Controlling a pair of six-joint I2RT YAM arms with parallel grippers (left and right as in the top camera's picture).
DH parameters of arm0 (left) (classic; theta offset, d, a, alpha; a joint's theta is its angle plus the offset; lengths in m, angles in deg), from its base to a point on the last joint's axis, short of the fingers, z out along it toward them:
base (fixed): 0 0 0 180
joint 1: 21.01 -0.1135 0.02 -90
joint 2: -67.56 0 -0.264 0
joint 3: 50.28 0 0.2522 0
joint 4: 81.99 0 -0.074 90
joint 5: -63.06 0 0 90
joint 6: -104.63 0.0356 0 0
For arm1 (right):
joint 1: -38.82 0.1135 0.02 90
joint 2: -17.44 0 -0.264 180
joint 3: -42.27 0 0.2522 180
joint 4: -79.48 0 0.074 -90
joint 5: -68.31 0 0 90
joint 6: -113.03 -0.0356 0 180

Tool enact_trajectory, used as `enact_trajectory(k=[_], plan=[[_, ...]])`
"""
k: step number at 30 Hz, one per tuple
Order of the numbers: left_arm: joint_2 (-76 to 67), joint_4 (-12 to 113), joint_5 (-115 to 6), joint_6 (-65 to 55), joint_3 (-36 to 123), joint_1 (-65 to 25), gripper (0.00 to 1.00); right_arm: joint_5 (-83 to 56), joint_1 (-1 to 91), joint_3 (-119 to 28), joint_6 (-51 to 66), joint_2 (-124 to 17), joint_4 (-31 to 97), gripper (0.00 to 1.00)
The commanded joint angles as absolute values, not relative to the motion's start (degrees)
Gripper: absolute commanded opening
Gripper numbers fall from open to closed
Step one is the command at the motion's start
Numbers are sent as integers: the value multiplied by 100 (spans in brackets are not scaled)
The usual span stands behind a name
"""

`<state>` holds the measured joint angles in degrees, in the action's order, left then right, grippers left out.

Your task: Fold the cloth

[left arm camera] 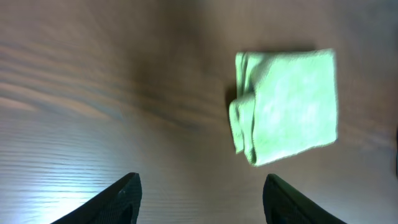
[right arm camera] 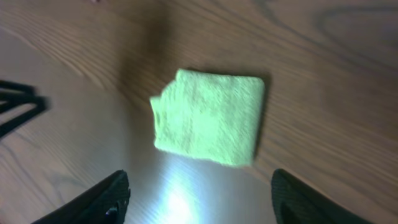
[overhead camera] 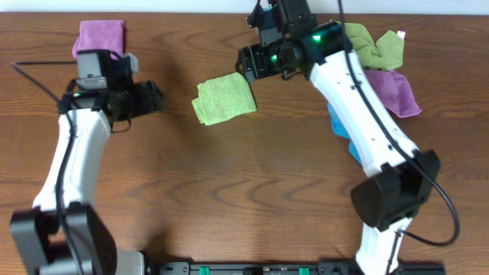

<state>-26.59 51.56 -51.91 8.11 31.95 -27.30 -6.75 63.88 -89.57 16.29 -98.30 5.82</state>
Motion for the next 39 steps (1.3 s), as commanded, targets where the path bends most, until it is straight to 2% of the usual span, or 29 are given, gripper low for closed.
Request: enact_trajectory(k=[1, 2, 3, 4, 8, 23, 39], plan=[[-3158, 5320, -5967, 887, 3007, -2736, 65, -1094, 6419, -8782, 1992, -10116, 469, 53], [-3321, 5383, -6148, 885, 3004, -2734, 69, -1077, 6419, -8686, 1990, -10186, 554, 27], [-3424, 5440, -6242, 885, 3004, -2734, 71, -1077, 6416, -8620, 1988, -10258, 628, 11], [-3560, 5530, -6329, 885, 3004, -2734, 74, -1077, 6405, -8574, 1964, -10357, 709, 1], [-4104, 6087, -6585, 627, 3000, -2734, 80, -1077, 6373, -8566, 1800, -10851, 928, 1], [-4934, 8037, -6832, -798, 3000, -2502, 85, -1912, 6220, -8566, 1408, -11633, 1544, 1], [-4934, 8137, -6085, -1266, 3000, -1945, 86, -1674, 6207, -8566, 1212, -12167, 1682, 1]])
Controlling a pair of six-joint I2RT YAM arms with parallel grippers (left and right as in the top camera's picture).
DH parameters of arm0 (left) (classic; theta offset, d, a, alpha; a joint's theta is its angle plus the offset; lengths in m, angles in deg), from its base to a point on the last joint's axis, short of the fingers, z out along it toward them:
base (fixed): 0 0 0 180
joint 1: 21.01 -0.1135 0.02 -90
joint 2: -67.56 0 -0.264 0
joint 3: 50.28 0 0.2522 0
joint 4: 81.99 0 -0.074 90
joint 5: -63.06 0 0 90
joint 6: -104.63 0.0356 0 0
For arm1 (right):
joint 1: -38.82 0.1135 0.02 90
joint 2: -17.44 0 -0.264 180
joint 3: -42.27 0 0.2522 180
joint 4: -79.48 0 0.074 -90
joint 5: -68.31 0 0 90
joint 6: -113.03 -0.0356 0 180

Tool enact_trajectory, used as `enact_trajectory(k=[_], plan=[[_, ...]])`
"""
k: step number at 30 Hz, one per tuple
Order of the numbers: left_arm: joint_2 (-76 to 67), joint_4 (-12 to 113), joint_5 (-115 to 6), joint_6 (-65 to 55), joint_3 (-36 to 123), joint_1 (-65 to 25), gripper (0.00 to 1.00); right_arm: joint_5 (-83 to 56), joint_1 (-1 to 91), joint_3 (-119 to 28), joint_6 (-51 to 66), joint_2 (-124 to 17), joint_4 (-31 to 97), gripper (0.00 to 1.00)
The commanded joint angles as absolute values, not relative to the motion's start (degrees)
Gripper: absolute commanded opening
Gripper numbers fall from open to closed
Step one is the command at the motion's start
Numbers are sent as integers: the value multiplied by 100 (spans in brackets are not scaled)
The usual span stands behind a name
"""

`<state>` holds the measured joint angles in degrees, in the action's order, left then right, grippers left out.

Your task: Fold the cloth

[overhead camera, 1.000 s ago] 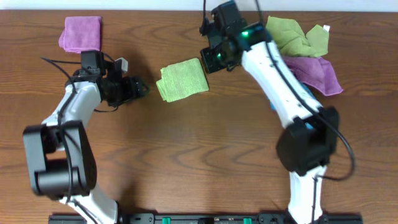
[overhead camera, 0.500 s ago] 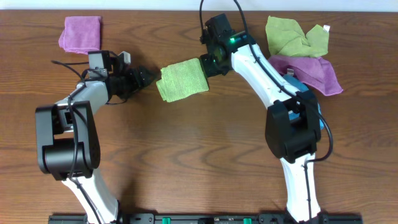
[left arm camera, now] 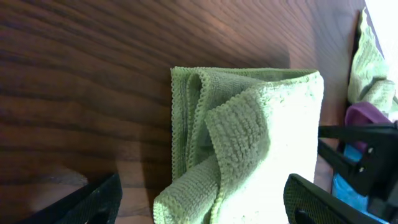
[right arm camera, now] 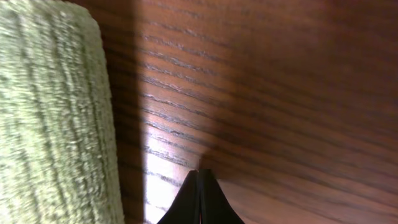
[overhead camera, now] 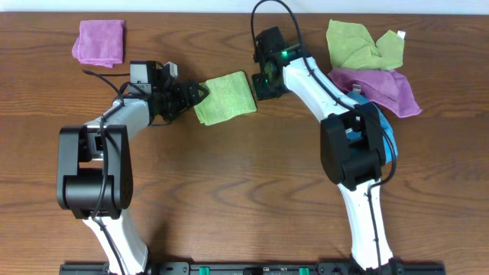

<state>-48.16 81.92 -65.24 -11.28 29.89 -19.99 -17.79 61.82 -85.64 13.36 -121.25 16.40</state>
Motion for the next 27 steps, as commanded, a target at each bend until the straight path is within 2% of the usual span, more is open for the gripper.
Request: enact_trajectory(k=[1, 20, 23, 25, 27], plan=[[-4934, 8170, -6080, -1270, 3000, -1925, 85, -1652, 6237, -8566, 1209, -12167, 1712, 1], [-5162, 8240, -5980, -1546, 3000, -1748, 84, -1352, 6781, -8568, 1214, -12167, 1898, 1], [-5293, 8286, -6028, -1607, 3000, -1748, 68, -1350, 6744, -8570, 1212, -12167, 1872, 1], [-5385, 8356, -6144, -1635, 3000, -1748, 51, -1348, 6731, -8570, 1207, -12164, 1841, 1], [-5468, 8452, -6255, -1725, 3000, -1748, 43, -1348, 6729, -8570, 1209, -12164, 1830, 1]])
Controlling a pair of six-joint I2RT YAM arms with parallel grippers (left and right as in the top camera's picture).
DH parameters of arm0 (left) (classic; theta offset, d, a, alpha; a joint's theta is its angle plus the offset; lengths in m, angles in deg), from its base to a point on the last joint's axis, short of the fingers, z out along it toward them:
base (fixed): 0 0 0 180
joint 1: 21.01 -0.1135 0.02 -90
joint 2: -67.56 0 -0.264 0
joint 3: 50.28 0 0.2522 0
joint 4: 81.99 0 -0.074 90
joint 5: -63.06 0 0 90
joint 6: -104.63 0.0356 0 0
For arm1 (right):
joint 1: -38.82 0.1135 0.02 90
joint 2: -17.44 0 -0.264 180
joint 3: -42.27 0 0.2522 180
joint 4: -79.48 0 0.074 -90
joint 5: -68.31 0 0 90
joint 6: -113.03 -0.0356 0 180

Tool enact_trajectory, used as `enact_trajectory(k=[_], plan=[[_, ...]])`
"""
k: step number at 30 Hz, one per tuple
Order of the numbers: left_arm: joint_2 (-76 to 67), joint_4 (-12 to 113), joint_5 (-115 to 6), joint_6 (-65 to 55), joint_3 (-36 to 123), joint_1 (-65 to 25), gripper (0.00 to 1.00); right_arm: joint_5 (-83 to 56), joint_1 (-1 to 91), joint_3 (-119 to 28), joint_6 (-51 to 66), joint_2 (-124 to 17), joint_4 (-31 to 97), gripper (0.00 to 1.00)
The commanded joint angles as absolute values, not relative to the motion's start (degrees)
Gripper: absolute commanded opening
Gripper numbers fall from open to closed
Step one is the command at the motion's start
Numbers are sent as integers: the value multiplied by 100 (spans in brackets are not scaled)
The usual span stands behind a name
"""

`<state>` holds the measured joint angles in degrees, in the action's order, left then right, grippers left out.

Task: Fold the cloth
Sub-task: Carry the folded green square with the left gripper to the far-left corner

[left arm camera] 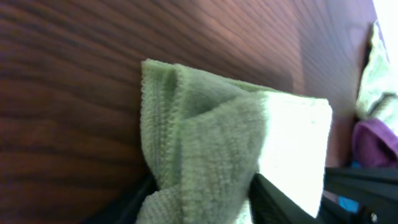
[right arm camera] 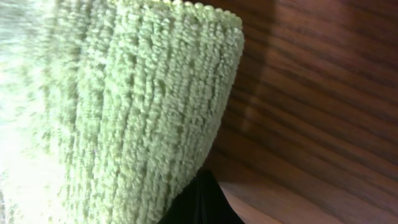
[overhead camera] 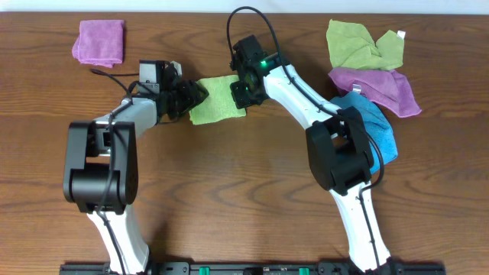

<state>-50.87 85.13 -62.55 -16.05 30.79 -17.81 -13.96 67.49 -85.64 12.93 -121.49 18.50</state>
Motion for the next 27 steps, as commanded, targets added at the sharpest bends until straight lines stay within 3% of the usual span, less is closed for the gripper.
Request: enact_trajectory(k=[1, 4, 5, 6, 19, 27], plan=[[-5501, 8507, -6299, -1753, 3000, -1748, 36, -1348, 6729, -8570, 1209, -12164, 1824, 1], [-5573, 8806, -6572, -1779, 3000, -1750, 19, -1348, 6729, -8570, 1209, -12164, 1795, 1], [-5575, 8913, -6664, -1808, 3000, -1750, 7, -1348, 6729, -8570, 1209, -12164, 1771, 1], [-5575, 8998, -6708, -1867, 3002, -1753, 6, -1348, 6729, -8570, 1212, -12164, 1750, 1], [-5367, 9704, -7444, -2542, 4178, -2233, 5, -1381, 6370, -8806, 1216, -11965, 1205, 1], [-5326, 9809, -6819, -3917, 5575, -3092, 5, -1381, 5957, -8806, 1223, -11465, 980, 1]])
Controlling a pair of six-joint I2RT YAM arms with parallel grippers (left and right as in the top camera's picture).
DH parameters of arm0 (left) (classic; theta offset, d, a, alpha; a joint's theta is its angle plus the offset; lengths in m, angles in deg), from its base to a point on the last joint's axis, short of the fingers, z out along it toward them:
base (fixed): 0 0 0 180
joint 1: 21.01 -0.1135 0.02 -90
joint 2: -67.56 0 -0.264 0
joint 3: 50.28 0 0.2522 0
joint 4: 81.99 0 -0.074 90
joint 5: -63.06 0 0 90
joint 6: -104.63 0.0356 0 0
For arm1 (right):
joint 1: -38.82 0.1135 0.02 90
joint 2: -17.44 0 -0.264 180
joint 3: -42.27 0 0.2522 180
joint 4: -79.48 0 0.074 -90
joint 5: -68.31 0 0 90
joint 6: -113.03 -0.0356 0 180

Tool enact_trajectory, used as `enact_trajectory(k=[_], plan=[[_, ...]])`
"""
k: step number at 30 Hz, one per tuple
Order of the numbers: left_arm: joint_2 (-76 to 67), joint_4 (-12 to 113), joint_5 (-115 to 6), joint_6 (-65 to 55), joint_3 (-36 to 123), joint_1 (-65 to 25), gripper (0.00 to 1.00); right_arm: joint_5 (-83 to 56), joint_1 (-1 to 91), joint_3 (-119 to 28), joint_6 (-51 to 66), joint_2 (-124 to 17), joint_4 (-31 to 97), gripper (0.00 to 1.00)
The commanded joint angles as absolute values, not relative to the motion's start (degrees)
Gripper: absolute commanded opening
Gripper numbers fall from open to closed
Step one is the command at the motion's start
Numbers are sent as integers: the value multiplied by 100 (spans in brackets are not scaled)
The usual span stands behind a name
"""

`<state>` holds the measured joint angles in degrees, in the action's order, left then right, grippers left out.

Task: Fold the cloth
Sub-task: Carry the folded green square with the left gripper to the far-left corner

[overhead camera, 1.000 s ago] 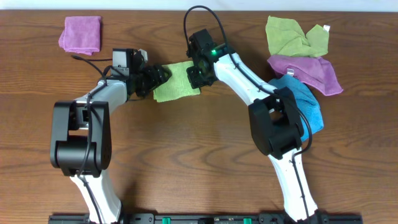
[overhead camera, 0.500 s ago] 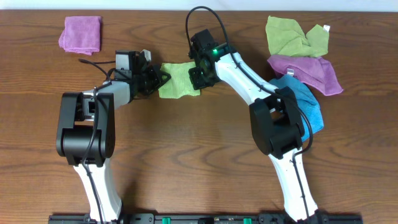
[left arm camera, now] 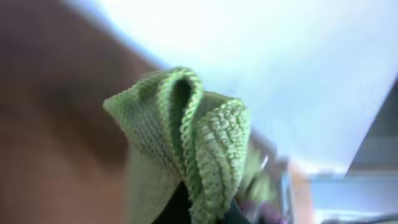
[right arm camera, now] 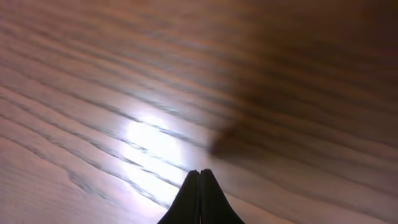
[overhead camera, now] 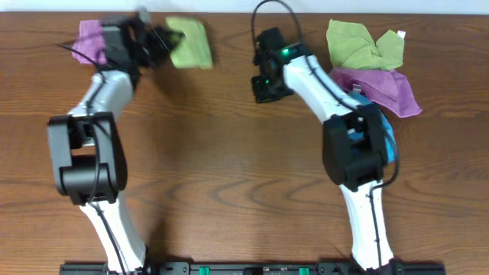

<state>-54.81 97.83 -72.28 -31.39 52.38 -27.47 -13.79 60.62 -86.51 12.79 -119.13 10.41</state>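
Note:
The folded light-green cloth [overhead camera: 189, 43] is off the table at the back left, pinched at its left edge by my left gripper [overhead camera: 162, 41]. In the left wrist view the cloth [left arm camera: 186, 137] sticks up as bunched folded layers straight out of the shut gripper [left arm camera: 200, 214]. My right gripper [overhead camera: 262, 92] is shut with nothing in it, low over bare wood right of the table's middle. Its tips [right arm camera: 199, 177] meet in a point in the right wrist view.
A folded purple cloth [overhead camera: 89, 35] lies at the back left corner, just behind the left arm. At the back right are loose cloths: a green one [overhead camera: 365, 42], a purple one [overhead camera: 388, 90] and a blue one [overhead camera: 388, 141] under the right arm.
The green cloth was on the table between both grippers. It is now raised and further left and back in my left gripper. My right gripper is off the cloth and further right.
First both grippers were open, away from the folded green cloth on the table. Then my left gripper stood open at its left edge and my shut right gripper at its right edge. The cloth then sat a little further left, and is now lifted by my left gripper.

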Motion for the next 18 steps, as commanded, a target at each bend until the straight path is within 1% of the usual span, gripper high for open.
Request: enact_trajectory(k=[1, 4, 9, 14, 18], plan=[[-5326, 9809, -6550, -4190, 5640, -3230, 6, -1381, 5931, -8806, 1238, -11415, 936, 1], [-5326, 9822, -5759, -4863, 5664, -3602, 6, -1381, 5885, -8806, 1238, -11336, 814, 1], [-5328, 10013, -4819, -5340, 5658, -3999, 5, -1379, 5876, -8806, 1238, -11305, 624, 1], [-5358, 10087, -3884, -5646, 5660, -4076, 6, -1376, 5914, -8806, 1238, -11305, 471, 1], [-5527, 10159, -3641, -6107, 5658, -4072, 6, -1376, 5949, -8806, 1238, -11305, 292, 1]])
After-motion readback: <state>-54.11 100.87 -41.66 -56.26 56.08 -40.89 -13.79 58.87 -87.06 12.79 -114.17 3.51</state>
